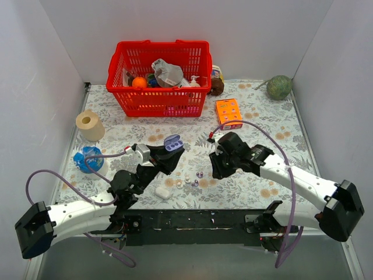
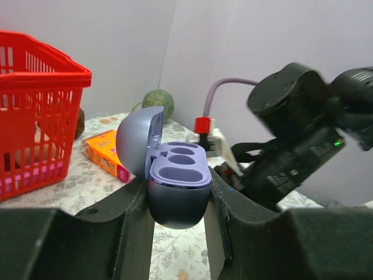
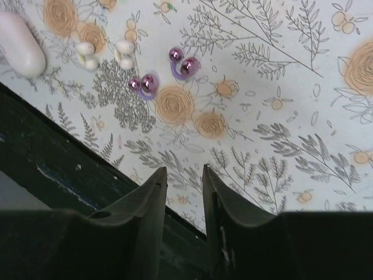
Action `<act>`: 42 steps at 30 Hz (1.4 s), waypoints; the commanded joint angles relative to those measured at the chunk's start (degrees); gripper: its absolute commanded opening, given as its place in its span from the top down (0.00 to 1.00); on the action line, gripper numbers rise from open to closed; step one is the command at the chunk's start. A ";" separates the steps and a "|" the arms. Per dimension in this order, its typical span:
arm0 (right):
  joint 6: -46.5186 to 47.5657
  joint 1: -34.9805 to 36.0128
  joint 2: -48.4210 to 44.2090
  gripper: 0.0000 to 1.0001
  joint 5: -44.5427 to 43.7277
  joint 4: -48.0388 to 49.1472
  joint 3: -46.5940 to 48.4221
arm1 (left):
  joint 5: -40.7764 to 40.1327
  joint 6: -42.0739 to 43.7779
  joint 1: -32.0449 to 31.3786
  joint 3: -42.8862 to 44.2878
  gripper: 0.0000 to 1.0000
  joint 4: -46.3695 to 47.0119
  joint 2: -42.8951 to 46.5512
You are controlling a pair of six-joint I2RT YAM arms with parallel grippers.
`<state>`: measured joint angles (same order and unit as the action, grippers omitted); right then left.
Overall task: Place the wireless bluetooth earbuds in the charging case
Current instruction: Pick up the earbud from the center of the board.
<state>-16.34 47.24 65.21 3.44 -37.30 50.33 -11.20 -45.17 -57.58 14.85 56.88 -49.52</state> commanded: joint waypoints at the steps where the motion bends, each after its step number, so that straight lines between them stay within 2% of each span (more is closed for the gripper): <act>1: -5.18 -0.22 3.86 0.58 1.91 15.57 -1.19 | -0.67 -9.56 0.10 -0.61 1.00 -13.63 5.82; 6: -9.85 -0.13 12.65 0.53 0.17 19.89 -0.14 | 2.68 -14.15 0.10 -2.72 1.00 -16.45 11.54; 11: -11.78 0.22 19.50 0.51 -2.29 20.34 1.53 | 3.47 -14.86 0.10 -3.16 1.00 -18.56 13.48; 19: -12.49 0.92 23.64 0.51 -6.60 21.13 2.23 | 1.71 -13.81 0.19 -3.78 1.00 -23.13 19.18; 28: -12.32 1.27 26.54 0.52 -5.82 22.01 2.85 | 1.01 -14.51 0.10 -4.57 1.00 -25.50 21.65; 36: -12.23 1.62 27.34 0.57 -6.08 21.13 1.71 | 1.80 -14.86 0.10 -4.04 1.00 -26.03 20.87; 42: -12.23 1.71 27.07 0.67 -5.99 21.13 0.91 | 2.06 -15.04 0.19 -3.87 1.00 -25.59 19.81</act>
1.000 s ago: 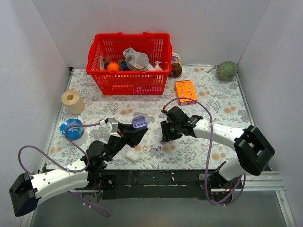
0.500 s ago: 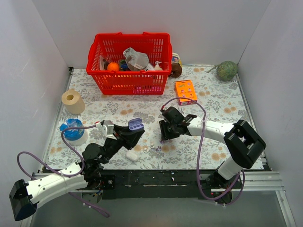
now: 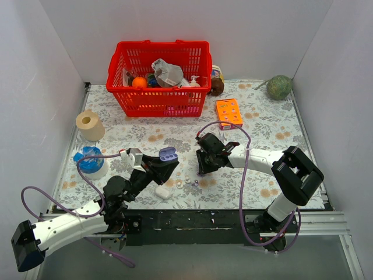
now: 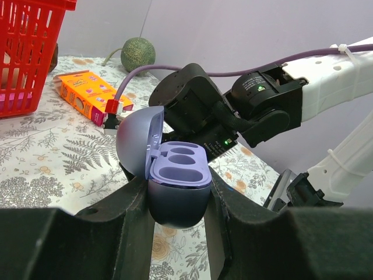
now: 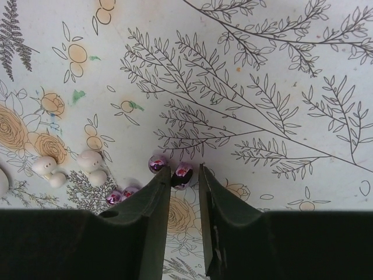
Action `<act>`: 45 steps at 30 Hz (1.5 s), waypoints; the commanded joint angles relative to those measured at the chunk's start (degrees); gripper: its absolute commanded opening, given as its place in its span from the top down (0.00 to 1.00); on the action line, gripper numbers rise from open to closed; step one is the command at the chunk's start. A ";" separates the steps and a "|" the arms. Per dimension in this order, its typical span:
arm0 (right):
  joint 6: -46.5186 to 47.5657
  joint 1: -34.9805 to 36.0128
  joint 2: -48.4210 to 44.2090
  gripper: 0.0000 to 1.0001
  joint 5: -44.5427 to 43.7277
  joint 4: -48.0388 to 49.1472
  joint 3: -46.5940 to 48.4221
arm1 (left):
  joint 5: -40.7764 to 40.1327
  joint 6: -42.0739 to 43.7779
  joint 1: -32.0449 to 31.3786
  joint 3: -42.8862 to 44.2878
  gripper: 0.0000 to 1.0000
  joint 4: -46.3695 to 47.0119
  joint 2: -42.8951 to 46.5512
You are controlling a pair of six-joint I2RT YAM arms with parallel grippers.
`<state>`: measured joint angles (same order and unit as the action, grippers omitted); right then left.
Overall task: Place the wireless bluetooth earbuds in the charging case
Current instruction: Pick up the earbud from the center of the board.
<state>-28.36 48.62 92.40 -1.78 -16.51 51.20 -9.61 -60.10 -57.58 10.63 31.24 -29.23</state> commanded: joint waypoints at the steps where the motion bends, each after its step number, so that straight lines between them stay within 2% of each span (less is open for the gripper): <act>1: -0.12 0.33 0.15 0.72 -0.77 0.25 0.04 | 0.55 -0.20 0.10 0.44 1.00 0.04 -0.65; 5: 0.15 0.33 0.50 0.87 -0.50 0.43 -0.40 | 0.73 -0.20 0.10 0.62 1.00 -0.13 -1.18; 6: 0.15 0.33 0.24 0.94 -0.59 0.60 -0.57 | 0.73 -0.20 0.10 0.62 1.00 -0.13 -1.09; 8: 0.32 0.33 -0.46 0.99 -0.94 0.52 -0.58 | 0.47 -0.29 0.10 0.44 1.00 -0.04 -1.09; 13: 2.07 0.33 -5.89 0.99 -3.84 -3.60 2.40 | -0.06 0.85 0.10 0.09 1.00 2.84 -1.44; 15: 4.00 0.33 -9.15 0.99 -5.16 -9.22 6.16 | -0.32 3.05 0.10 -0.96 1.00 5.22 -1.96; 17: 7.33 0.33 -14.16 0.99 -4.02 -13.79 9.95 | -0.33 7.94 0.10 -3.76 1.00 11.97 -2.67; 20: 11.03 0.86 -18.65 0.99 -2.52 -24.68 20.05 | 0.73 13.58 0.19 -6.67 1.00 24.80 -6.70; 21: 12.96 1.38 -19.36 0.99 -3.66 -31.58 22.95 | 0.90 16.99 0.10 -7.11 1.00 27.44 -8.71; 22: 14.11 1.65 -19.80 0.99 -4.02 -34.52 29.42 | 0.82 18.51 0.19 -6.68 1.00 31.73 -12.65; 24: 16.22 2.18 -19.54 0.99 -5.50 -43.11 35.86 | 2.47 22.28 0.19 -4.24 1.00 34.40 -17.33; 26: 17.10 2.44 -18.93 0.99 -5.25 -47.19 43.61 | 3.80 23.62 0.36 -2.47 1.00 39.49 -24.53; 28: 16.67 3.06 -18.83 0.99 -3.94 -48.96 47.39 | 5.12 24.76 0.45 -0.10 1.00 45.18 -29.45; 32: 15.27 3.23 -18.05 0.99 -1.12 -50.46 48.73 | 6.61 23.63 0.89 2.90 1.00 53.12 -40.96; 42: 10.52 3.41 -17.17 0.99 4.41 -46.95 44.61 | 9.52 18.00 1.07 7.73 1.00 59.19 -49.86; 44: 9.47 3.41 -17.17 0.99 5.21 -46.24 44.08 | 11.10 15.29 1.07 7.74 1.00 62.35 -51.79; 45: 8.42 3.41 -17.34 0.99 4.69 -45.89 43.90 | 11.01 11.01 1.16 7.65 1.00 63.84 -52.58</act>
<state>-16.58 51.77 75.53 0.60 -64.34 95.79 -0.43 -41.41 -56.77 16.82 74.30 -79.83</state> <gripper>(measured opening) 0.066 0.314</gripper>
